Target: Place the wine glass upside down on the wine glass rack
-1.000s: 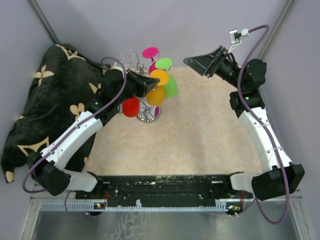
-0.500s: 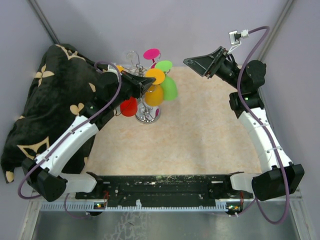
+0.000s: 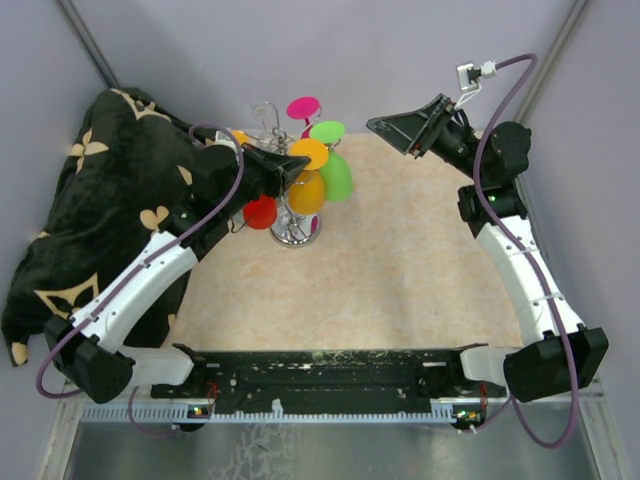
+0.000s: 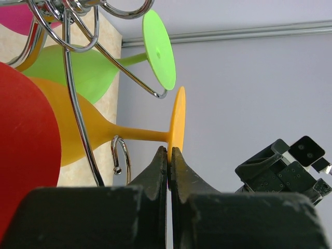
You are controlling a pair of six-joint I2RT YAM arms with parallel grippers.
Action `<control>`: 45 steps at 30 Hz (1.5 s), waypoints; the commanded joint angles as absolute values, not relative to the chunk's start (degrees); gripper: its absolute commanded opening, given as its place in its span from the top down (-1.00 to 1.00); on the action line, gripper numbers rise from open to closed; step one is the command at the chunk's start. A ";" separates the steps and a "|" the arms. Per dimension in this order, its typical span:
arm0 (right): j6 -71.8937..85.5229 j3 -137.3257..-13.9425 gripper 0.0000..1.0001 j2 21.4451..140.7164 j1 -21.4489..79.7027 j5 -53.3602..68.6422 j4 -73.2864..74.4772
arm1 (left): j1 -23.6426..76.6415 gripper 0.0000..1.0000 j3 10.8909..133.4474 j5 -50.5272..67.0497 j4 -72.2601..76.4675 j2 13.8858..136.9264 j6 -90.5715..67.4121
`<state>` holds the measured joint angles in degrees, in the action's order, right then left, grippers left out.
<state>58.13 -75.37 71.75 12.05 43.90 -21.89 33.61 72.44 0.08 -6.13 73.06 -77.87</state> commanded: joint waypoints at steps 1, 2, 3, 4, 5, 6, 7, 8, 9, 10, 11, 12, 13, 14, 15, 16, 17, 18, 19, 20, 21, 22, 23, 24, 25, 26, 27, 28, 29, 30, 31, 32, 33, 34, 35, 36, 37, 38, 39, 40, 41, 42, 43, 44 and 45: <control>57.94 -75.33 -0.08 69.79 11.54 44.38 -25.06 | 33.05 1.00 72.16 -2.95 -5.88 72.48 -78.08; 57.88 -75.24 -0.08 69.83 11.55 44.29 -25.07 | 33.05 1.00 72.05 -3.13 -5.84 72.24 -78.13; 57.92 -75.24 -0.08 69.83 11.57 44.30 -25.09 | 32.98 1.00 71.86 -3.39 -5.90 72.06 -78.33; 57.85 -75.23 -0.08 69.87 11.58 44.30 -25.19 | 32.99 1.00 71.80 -3.65 -6.14 71.81 -78.46; 57.93 -75.23 -0.08 69.94 11.60 44.30 -25.36 | 32.96 1.00 71.62 -4.01 -6.32 71.54 -78.71; 58.08 -75.17 -0.08 69.96 11.54 44.30 -25.51 | 33.00 1.00 71.41 -4.35 -6.39 71.21 -78.89; 58.17 -75.08 -0.08 70.02 11.56 44.30 -25.80 | 32.92 1.00 71.23 -4.64 -6.42 70.93 -78.92; 58.28 -75.06 -0.08 70.14 11.56 44.29 -26.03 | 32.91 1.00 71.21 -4.84 -6.61 70.64 -78.74; 58.40 -75.06 -0.08 70.19 11.60 44.30 -26.06 | 32.90 1.00 71.36 -5.13 -6.87 70.52 -78.51; 58.49 -74.98 -0.08 70.28 11.58 44.29 -26.21 | 32.90 1.00 71.44 -5.26 -6.91 70.37 -78.32; 58.55 -74.93 -0.08 70.44 11.59 44.30 -26.48 | 32.87 1.00 71.34 -5.22 -7.05 70.21 -78.33; 58.63 -74.92 -0.08 70.53 11.56 44.35 -26.52 | 32.82 1.00 71.20 -5.15 -6.99 70.03 -78.43; 58.63 -74.96 -0.08 70.61 11.56 44.38 -26.54 | 32.81 1.00 71.13 -5.05 -6.92 69.83 -78.40; 58.62 -74.97 -0.08 70.70 11.56 44.37 -26.66 | 32.79 1.00 71.04 -5.14 -6.94 69.60 -78.32; 58.67 -74.97 -0.08 70.75 11.56 44.38 -26.69 | 32.72 1.00 70.91 -5.23 -6.99 69.34 -78.31; 58.71 -74.97 -0.08 70.88 11.54 44.45 -26.75 | 32.68 1.00 70.82 -5.32 -7.21 68.99 -78.31; 58.71 -74.97 -0.08 70.90 11.64 44.42 -26.83 | 32.55 1.00 70.75 -5.51 -7.36 68.69 -78.46; 58.80 -74.95 -0.08 71.03 11.53 44.47 -26.81 | 32.52 1.00 70.65 -5.72 -7.40 68.43 -78.35; 58.86 -74.89 -0.08 71.06 11.59 44.47 -26.97 | 32.52 1.00 70.59 -5.81 -7.57 68.11 -78.19; 58.89 -74.88 -0.08 71.05 11.60 44.47 -27.15 | 32.52 1.00 70.57 -6.03 -7.65 67.89 -78.23; 58.99 -74.80 -0.08 71.13 11.60 44.47 -27.22 | 32.54 1.00 70.57 -6.09 -7.65 67.75 -78.19; 59.09 -74.80 -0.08 71.24 11.63 44.47 -27.35 | 32.57 1.00 70.51 -6.08 -7.66 67.76 -78.08; 59.22 -74.80 -0.08 71.35 11.59 44.47 -27.59 | 32.45 1.00 70.63 -6.04 -7.70 67.83 -77.98; 59.39 -74.82 -0.08 71.49 11.60 44.55 -27.79 | 32.43 1.00 70.69 -5.86 -7.65 67.99 -77.92; 59.52 -74.80 -0.08 71.58 11.60 44.56 -27.97 | 32.43 1.00 70.71 -5.56 -7.53 68.17 -78.00; 59.60 -74.87 -0.08 71.67 11.60 44.56 -28.01 | 32.44 1.00 70.72 -5.17 -7.41 68.34 -78.15; 59.60 -74.88 -0.08 71.71 11.60 44.64 -28.09 | 32.43 1.00 70.74 -4.83 -7.39 68.45 -78.33; 59.73 -74.86 -0.08 71.76 11.58 44.65 -28.14 | 32.43 1.00 70.75 -4.64 -7.31 68.46 -78.43; 59.73 -74.81 -0.08 71.72 11.63 44.71 -28.13 | 32.43 1.00 70.71 -4.53 -7.30 68.42 -78.49; 59.68 -74.80 -0.08 71.72 11.61 44.73 -28.10 | 32.43 1.00 70.59 -4.44 -7.30 68.27 -78.41; 59.65 -74.80 -0.08 71.72 11.55 44.74 -28.05 | 32.44 1.00 70.63 -4.50 -7.43 68.03 -78.42; 59.62 -74.77 -0.08 71.72 11.59 44.74 -28.05 | 32.43 1.00 70.57 -4.52 -7.55 67.83 -78.34; 59.66 -74.72 -0.09 71.72 11.60 44.74 -28.06 | 32.44 1.00 70.41 -4.62 -7.61 67.37 -78.32; 59.62 -74.74 -0.09 71.76 11.60 44.74 -28.04 | 32.46 1.00 70.26 -4.69 -7.90 67.00 -78.25; 59.65 -74.72 -0.08 71.80 11.54 44.74 -28.04 | 32.43 1.00 70.16 -4.75 -7.98 66.73 -78.19; 59.67 -74.71 -0.08 71.88 11.59 44.78 -28.22 | 32.43 1.00 69.98 -4.76 -8.06 66.48 -78.15; 59.84 -74.71 -0.08 72.01 11.59 44.82 -28.40 | 32.48 1.00 69.86 -4.65 -8.13 66.11 -78.14; 60.04 -74.58 -0.08 72.11 11.60 44.82 -28.73 | 32.44 1.00 69.83 -4.60 -8.30 65.91 -78.12; 60.42 -74.46 -0.08 72.20 11.60 44.87 -29.26 | 32.43 1.00 69.76 -4.61 -8.57 65.68 -78.13; 60.74 -74.25 -0.08 72.28 11.56 44.91 -29.69 | 32.45 1.00 69.72 -4.60 -8.61 65.40 -78.13; 61.00 -74.07 -0.08 72.43 11.55 44.98 -30.09 | 32.43 1.00 69.53 -4.65 -8.63 65.13 -78.06; 61.34 -73.97 -0.09 72.49 11.57 45.00 -30.38 | 32.45 1.00 69.47 -4.66 -8.68 64.86 -78.02; 61.57 -73.75 -0.08 72.57 11.60 45.04 -30.59 | 32.49 1.00 69.39 -4.58 -8.73 64.71 -77.90; 61.76 -73.68 -0.08 72.59 11.61 45.01 -30.86 | 32.44 1.00 69.49 -4.45 -8.75 64.61 -77.79; 61.85 -73.56 -0.08 72.64 11.59 45.00 -30.97 | 32.43 1.00 69.49 -4.15 -8.84 64.54 -77.64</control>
